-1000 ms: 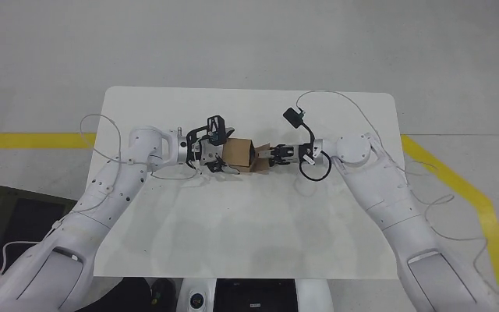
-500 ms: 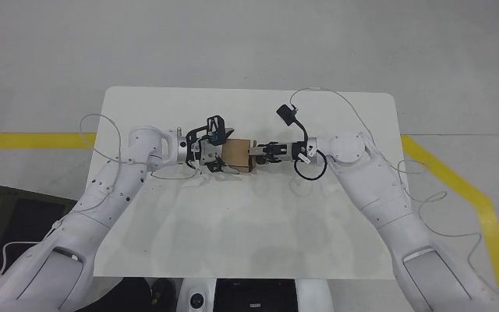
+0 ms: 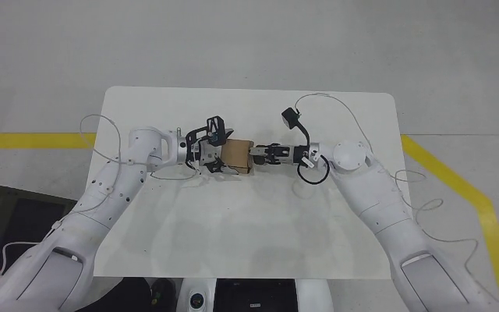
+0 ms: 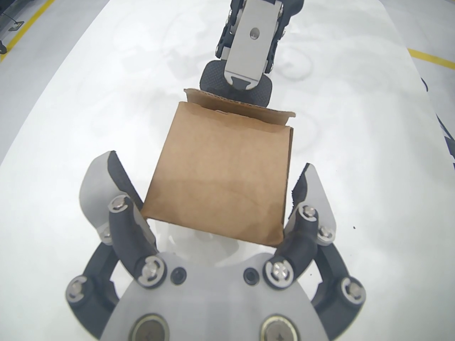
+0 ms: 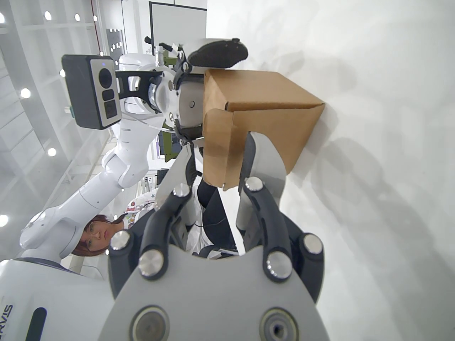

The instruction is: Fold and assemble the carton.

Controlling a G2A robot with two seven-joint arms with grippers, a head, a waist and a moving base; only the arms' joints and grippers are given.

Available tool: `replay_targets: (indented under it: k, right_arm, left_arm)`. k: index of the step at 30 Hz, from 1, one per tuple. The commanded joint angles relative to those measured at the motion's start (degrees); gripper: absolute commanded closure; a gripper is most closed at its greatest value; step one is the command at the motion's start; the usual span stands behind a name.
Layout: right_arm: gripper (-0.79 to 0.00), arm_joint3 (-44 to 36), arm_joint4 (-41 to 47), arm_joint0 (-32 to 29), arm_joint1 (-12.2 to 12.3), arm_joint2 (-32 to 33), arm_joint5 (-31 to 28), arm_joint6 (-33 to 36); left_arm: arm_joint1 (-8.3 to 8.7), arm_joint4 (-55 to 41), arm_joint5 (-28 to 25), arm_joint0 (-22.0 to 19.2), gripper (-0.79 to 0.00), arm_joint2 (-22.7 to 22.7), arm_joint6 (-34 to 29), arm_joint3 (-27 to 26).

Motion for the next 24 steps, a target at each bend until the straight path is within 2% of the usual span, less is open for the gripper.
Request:
replay_targets:
  k: [1, 11, 24]
  right_arm:
    - [-0.234, 0.2, 0.2, 0.0, 0.0, 0.0, -0.2, 0.0]
    - [-0.135, 2.4, 1.1, 0.2, -0.5, -0.5, -1.1, -0.3]
    - [-0.139, 3.7, 0.7, 0.9, -0.8, -0.8, -0.8, 0.4]
  left_arm:
    - [0.03, 0.2, 0.0, 0.0, -0.785, 0.0, 0.1, 0.0]
    - [0.18, 1.0, 0.0, 0.4, -0.785, -0.1, 0.6, -0.6]
    - [0.36, 1.5, 0.0, 0.5, -0.785, -0.2, 1.2, -0.6]
